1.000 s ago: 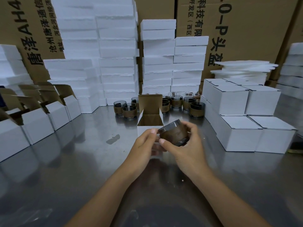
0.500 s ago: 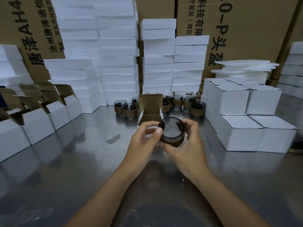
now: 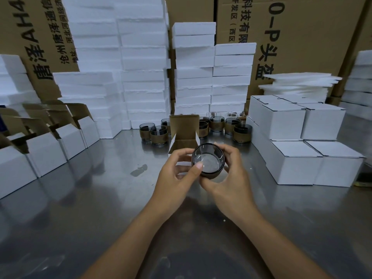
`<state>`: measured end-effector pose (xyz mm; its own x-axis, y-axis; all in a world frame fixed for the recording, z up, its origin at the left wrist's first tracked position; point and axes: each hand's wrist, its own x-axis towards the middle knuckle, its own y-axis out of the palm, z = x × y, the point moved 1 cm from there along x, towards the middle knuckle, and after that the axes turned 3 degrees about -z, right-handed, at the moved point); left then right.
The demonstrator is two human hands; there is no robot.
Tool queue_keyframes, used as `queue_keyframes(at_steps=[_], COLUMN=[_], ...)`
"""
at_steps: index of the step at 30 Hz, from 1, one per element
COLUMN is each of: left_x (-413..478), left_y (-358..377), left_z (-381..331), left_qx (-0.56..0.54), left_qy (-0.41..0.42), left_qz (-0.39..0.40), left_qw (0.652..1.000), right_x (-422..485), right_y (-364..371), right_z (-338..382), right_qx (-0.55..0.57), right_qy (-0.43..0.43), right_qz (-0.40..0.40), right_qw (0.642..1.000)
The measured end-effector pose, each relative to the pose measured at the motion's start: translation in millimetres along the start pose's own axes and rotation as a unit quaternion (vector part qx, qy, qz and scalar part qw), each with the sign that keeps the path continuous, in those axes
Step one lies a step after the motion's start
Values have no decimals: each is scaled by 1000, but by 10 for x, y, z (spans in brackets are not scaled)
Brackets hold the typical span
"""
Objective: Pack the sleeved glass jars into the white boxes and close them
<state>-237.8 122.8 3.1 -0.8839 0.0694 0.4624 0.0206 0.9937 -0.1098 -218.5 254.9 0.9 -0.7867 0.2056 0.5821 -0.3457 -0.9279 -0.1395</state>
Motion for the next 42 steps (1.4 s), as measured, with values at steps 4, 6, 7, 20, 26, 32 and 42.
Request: queue_keyframes(at_steps=[4, 6, 7, 20, 26, 32, 42], left_x=[14, 9, 4, -27, -20, -2, 86], left_y=[-6, 1, 7, 31, 29, 20, -116], left_z=[30, 42, 42, 46, 56, 44, 106], left_qx=[-3, 1, 0, 23, 28, 64, 240], left_qy=[-30, -37, -35, -11, -11, 3, 33], left_qz=[38, 58, 65, 69, 64, 45, -124], left_qw=[999, 998, 997, 997, 998, 997, 962], right_x=[9, 26, 39, 104, 96, 87, 52], right_y=[-5, -24, -36, -31, -23, -21, -57], right_z=[5, 16, 18, -19, -8, 37, 54], right_qx=[-2, 9, 28, 118, 101, 130, 90], right_qy=[50, 88, 101, 303, 306, 258, 70], right_qz=[-5, -20, -27, 32, 39, 20, -56], right_qw=[999, 996, 994, 945, 946, 957, 992])
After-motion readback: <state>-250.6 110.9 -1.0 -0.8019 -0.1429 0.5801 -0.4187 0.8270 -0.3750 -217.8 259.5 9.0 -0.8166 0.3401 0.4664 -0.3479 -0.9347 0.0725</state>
